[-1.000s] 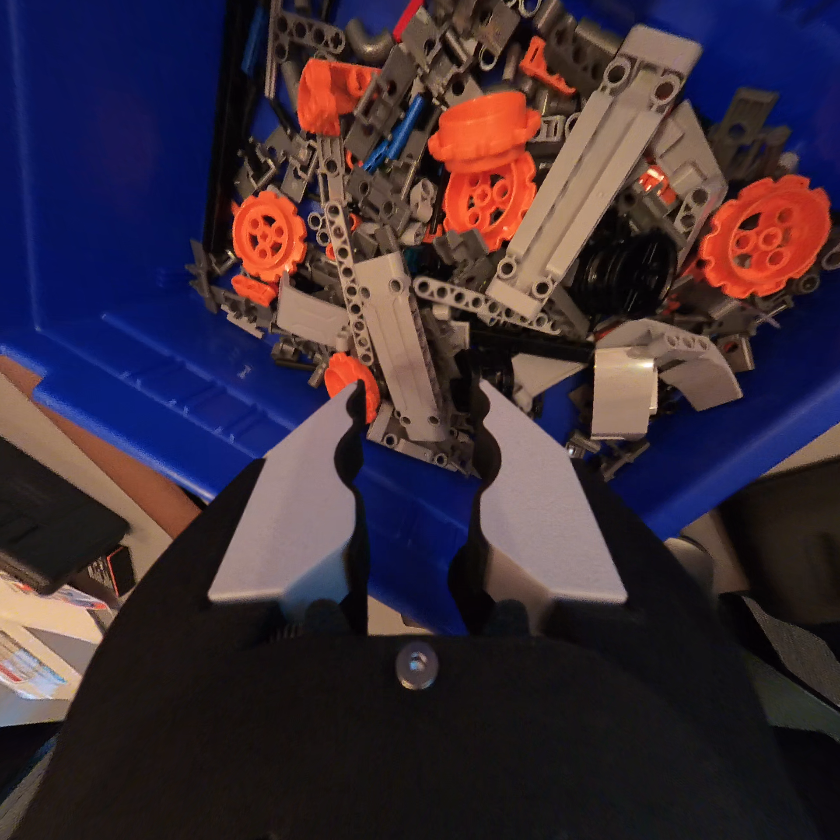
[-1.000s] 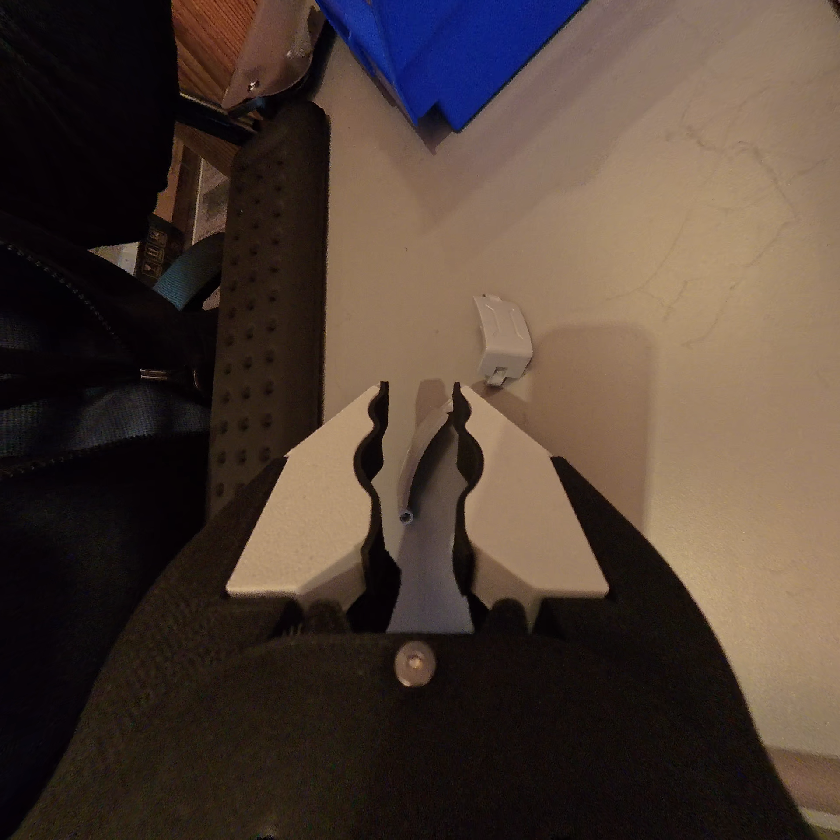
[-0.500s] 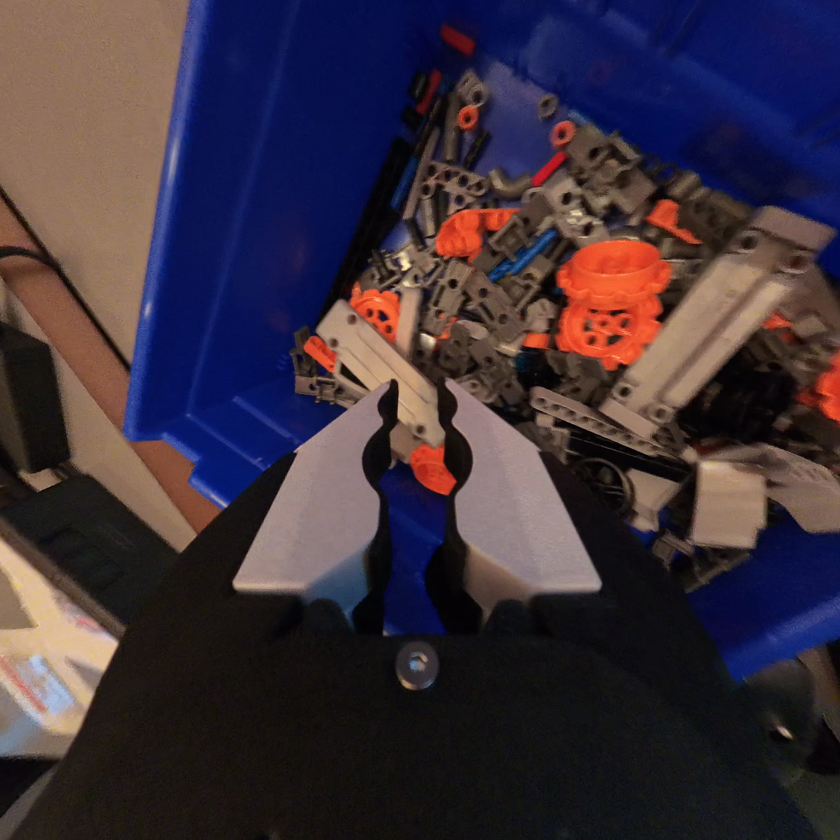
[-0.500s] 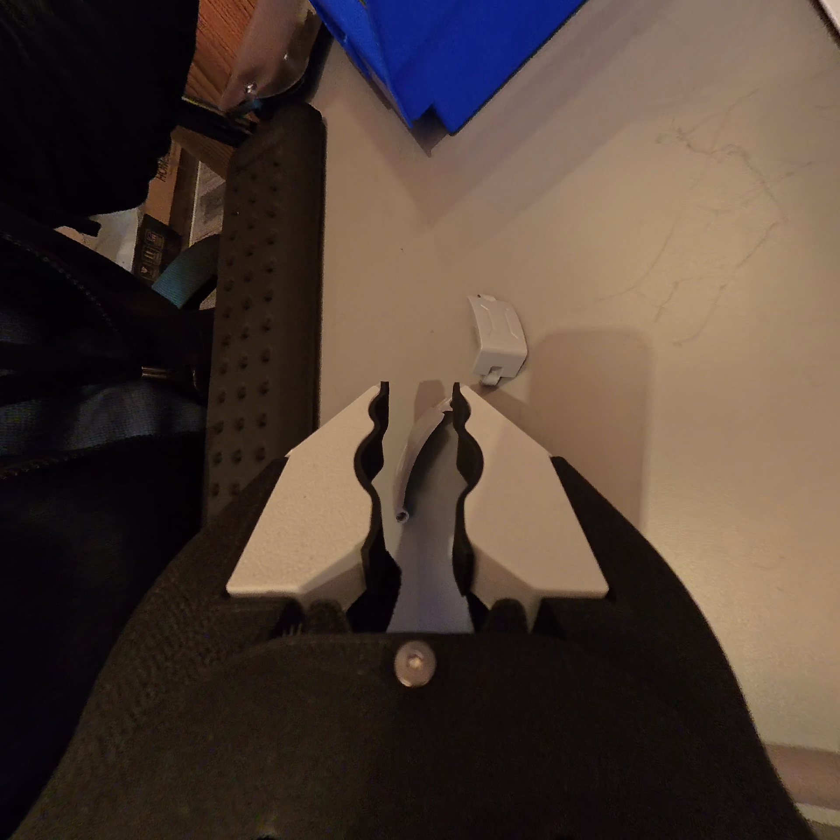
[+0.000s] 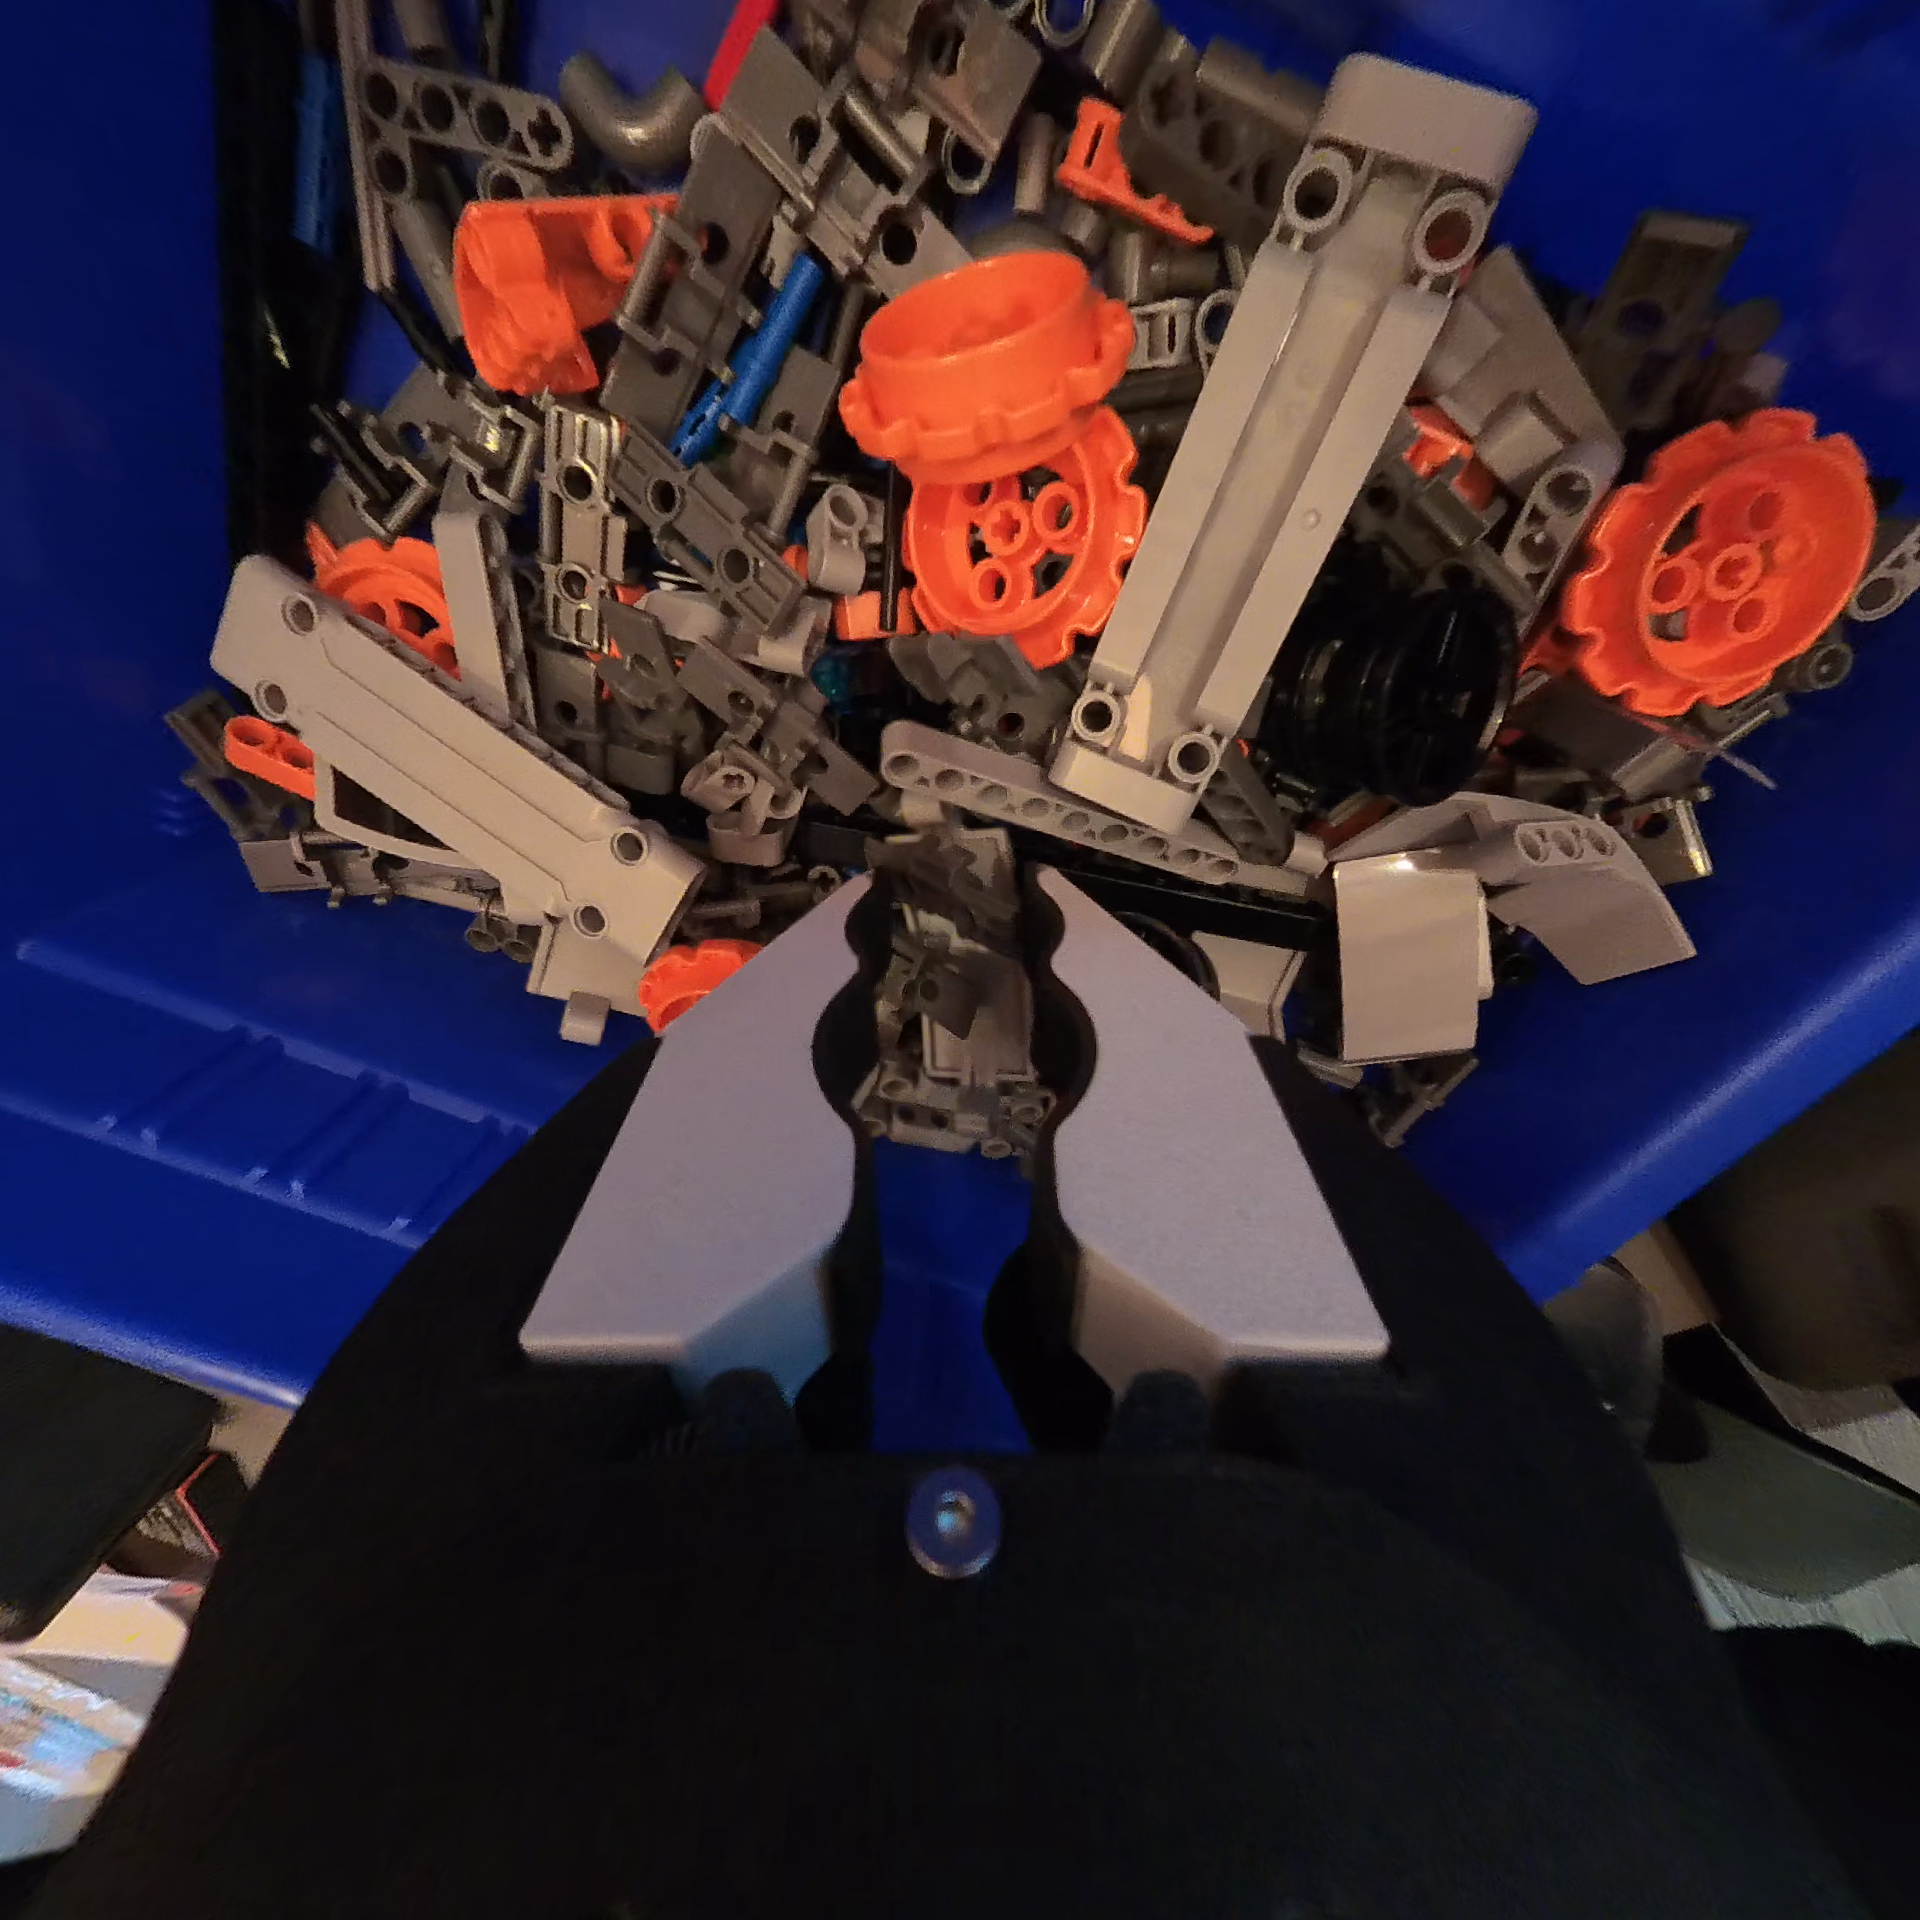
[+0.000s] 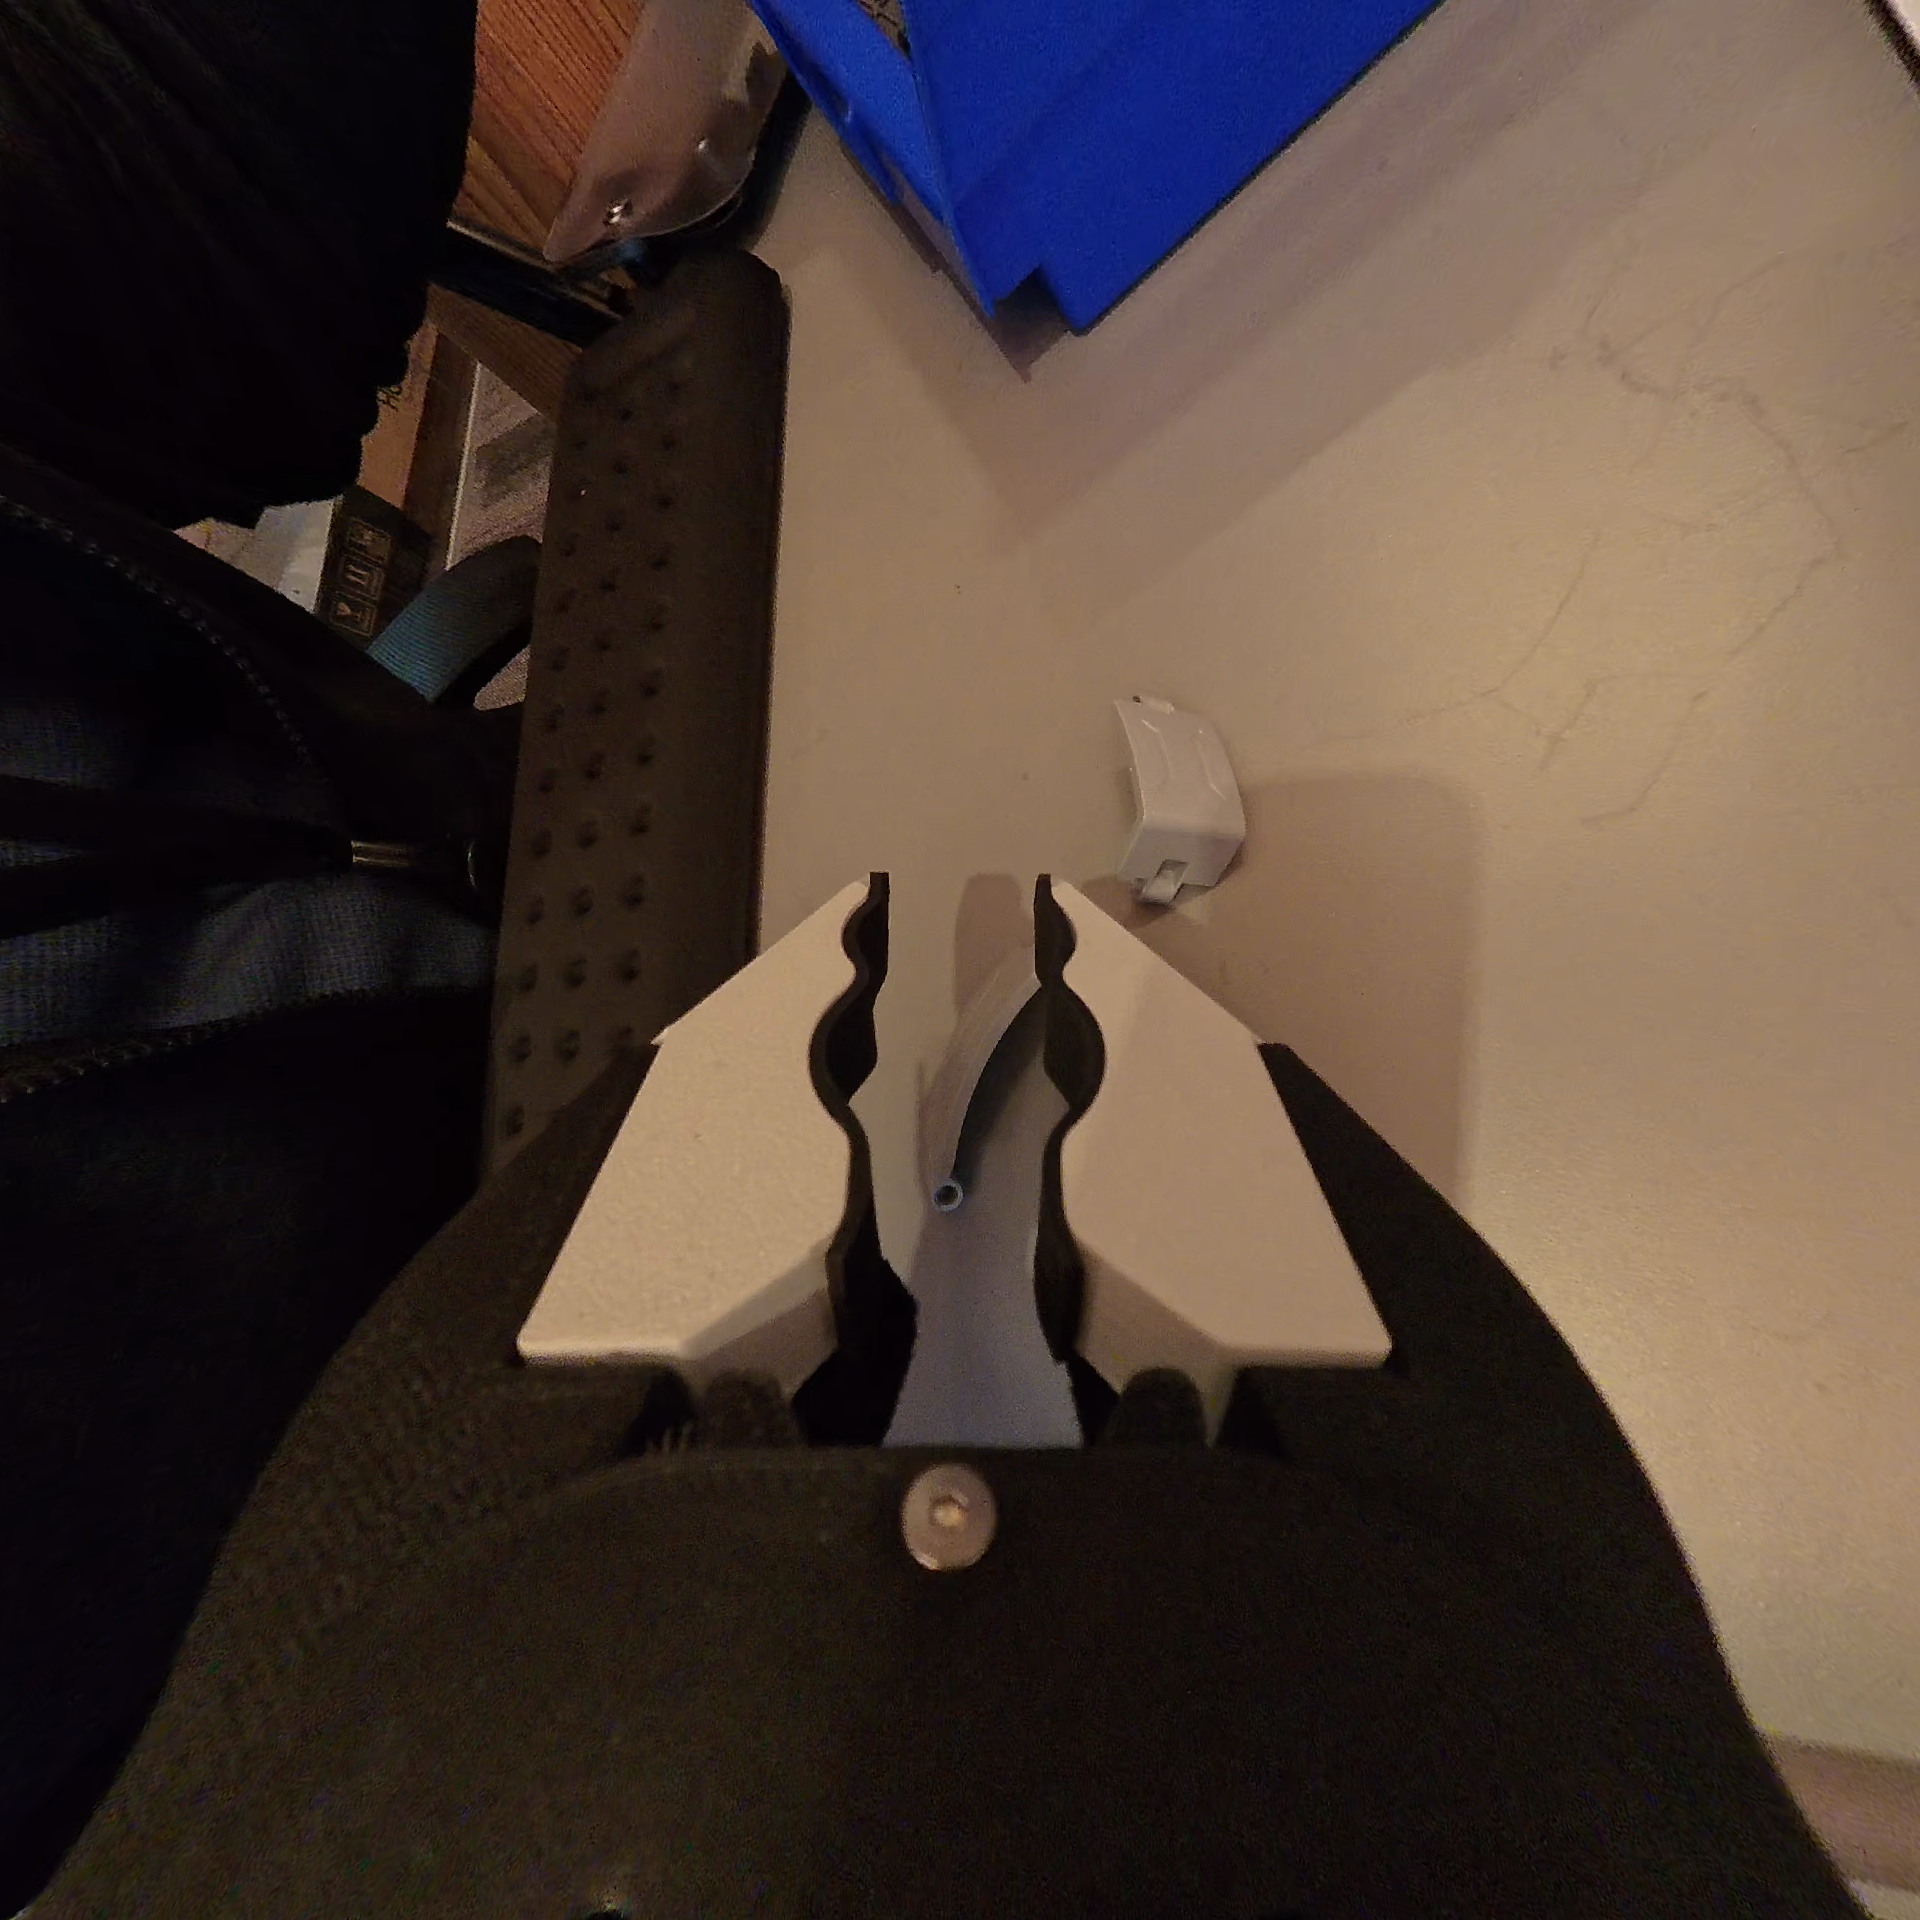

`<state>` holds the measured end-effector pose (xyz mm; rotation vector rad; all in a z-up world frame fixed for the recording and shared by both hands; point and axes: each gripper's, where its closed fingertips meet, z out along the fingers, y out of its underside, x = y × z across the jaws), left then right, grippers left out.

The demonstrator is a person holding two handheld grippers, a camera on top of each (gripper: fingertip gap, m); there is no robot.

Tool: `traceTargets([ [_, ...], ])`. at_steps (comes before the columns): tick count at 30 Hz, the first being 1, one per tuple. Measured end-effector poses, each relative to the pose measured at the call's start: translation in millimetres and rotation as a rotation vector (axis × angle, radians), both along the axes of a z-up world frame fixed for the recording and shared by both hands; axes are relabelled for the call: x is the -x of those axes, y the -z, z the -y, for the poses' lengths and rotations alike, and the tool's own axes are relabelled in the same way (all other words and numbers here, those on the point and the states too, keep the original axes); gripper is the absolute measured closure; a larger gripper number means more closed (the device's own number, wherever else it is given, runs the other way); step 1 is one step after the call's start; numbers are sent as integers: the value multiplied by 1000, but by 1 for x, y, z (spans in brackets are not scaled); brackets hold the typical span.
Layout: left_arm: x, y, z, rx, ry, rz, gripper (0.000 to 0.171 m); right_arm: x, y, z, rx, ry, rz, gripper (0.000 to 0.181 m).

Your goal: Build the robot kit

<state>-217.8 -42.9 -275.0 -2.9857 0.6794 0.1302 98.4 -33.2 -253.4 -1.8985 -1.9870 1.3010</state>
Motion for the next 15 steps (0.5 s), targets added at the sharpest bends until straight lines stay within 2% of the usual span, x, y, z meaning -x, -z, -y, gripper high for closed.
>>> traceTargets([
  [6,-4,-22,-10,-152,-37,118,165,1,-3,0,-3,1,-16,156],
  [15,-18,-48,-19,-304,-73,344,165,4,-10,2,-32,-5,-42,156],
])
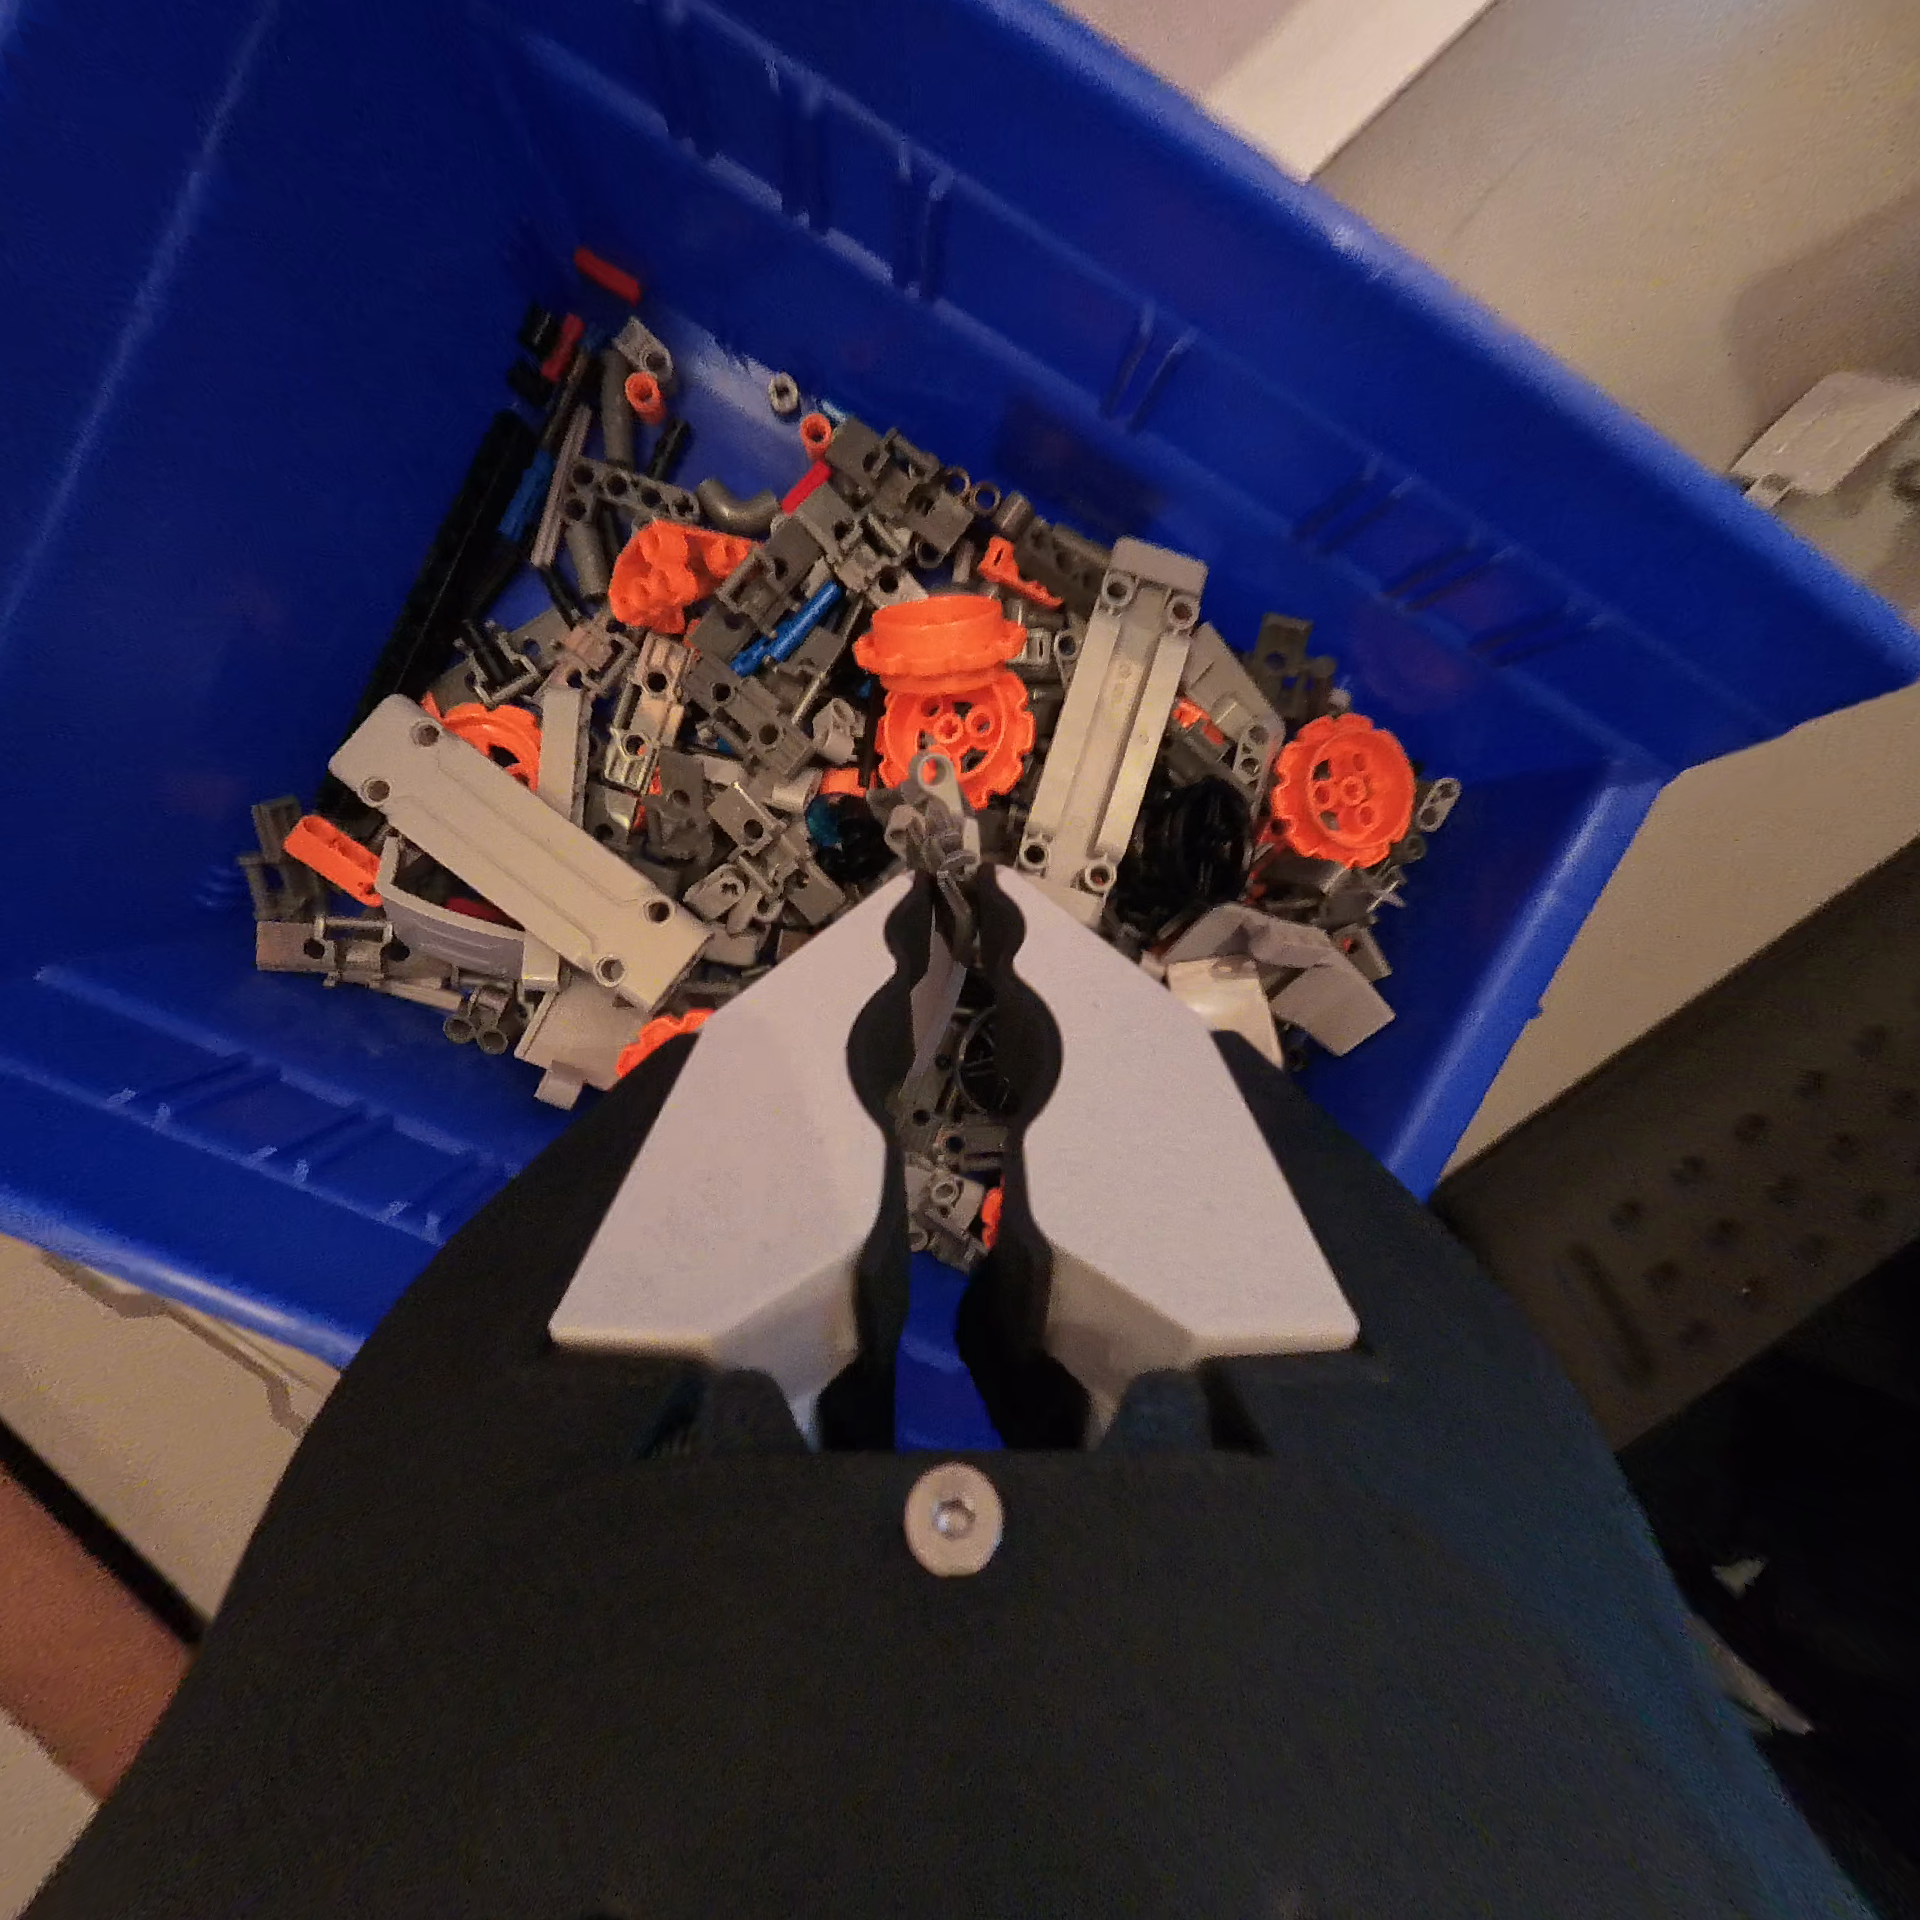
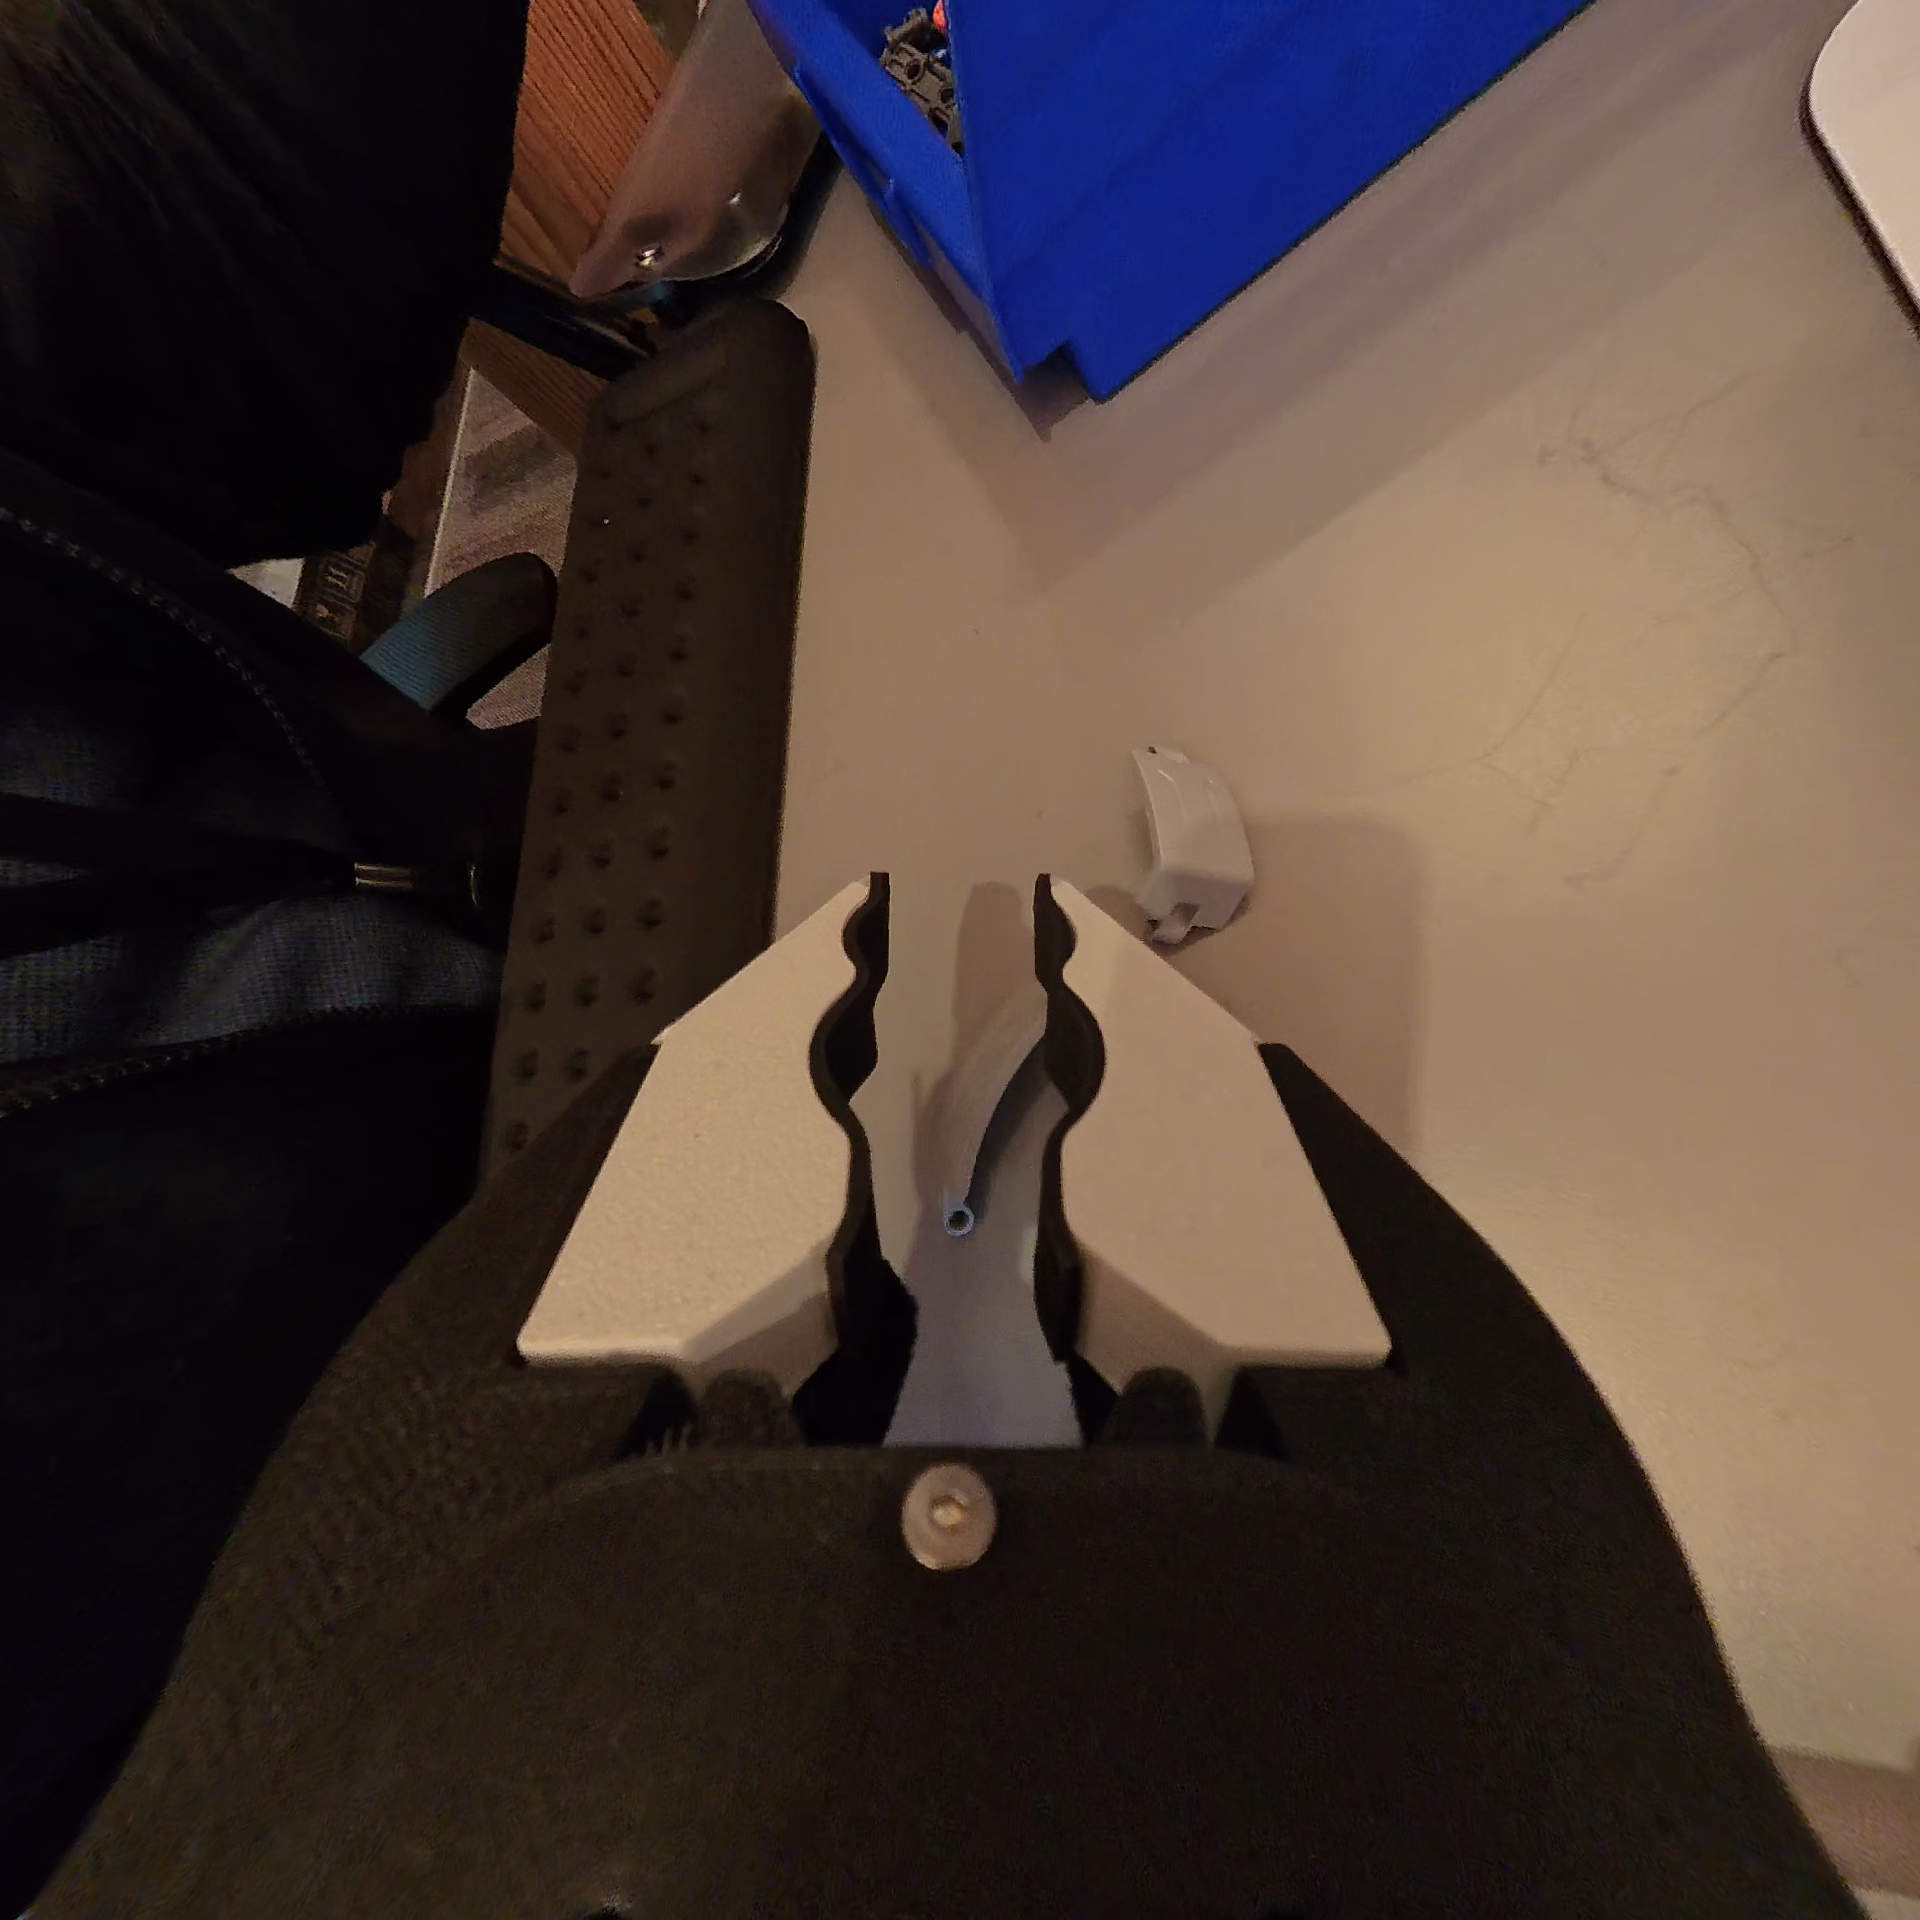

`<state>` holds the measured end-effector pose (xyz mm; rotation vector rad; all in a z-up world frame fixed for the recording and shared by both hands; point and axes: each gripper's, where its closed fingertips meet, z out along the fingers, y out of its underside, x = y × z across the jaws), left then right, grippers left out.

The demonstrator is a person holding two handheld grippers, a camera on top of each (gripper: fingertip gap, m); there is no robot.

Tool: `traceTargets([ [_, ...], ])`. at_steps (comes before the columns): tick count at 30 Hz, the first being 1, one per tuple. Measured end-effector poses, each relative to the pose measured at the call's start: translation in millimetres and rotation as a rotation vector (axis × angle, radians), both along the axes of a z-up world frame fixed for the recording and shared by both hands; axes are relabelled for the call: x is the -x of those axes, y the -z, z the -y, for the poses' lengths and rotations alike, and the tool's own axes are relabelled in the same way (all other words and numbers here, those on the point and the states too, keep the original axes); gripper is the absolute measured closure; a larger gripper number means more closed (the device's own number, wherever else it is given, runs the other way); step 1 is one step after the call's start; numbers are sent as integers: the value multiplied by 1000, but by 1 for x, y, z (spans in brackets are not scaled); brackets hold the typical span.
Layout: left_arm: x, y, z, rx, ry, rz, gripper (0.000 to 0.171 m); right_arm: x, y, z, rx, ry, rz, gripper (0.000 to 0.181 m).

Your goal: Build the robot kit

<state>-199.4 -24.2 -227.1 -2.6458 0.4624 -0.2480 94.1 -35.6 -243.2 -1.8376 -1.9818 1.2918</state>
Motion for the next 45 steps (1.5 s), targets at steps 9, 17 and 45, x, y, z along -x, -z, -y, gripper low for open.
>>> traceTargets([
  [9,-76,-84,-11,-329,111,458,165,40,-64,0,4,93,-263,155],
  [17,-119,-129,-1,-505,165,711,165,132,-126,-9,15,139,-492,152],
  [45,-42,-29,-8,-255,-148,141,146,47,-94,-15,-57,102,-265,181],
])
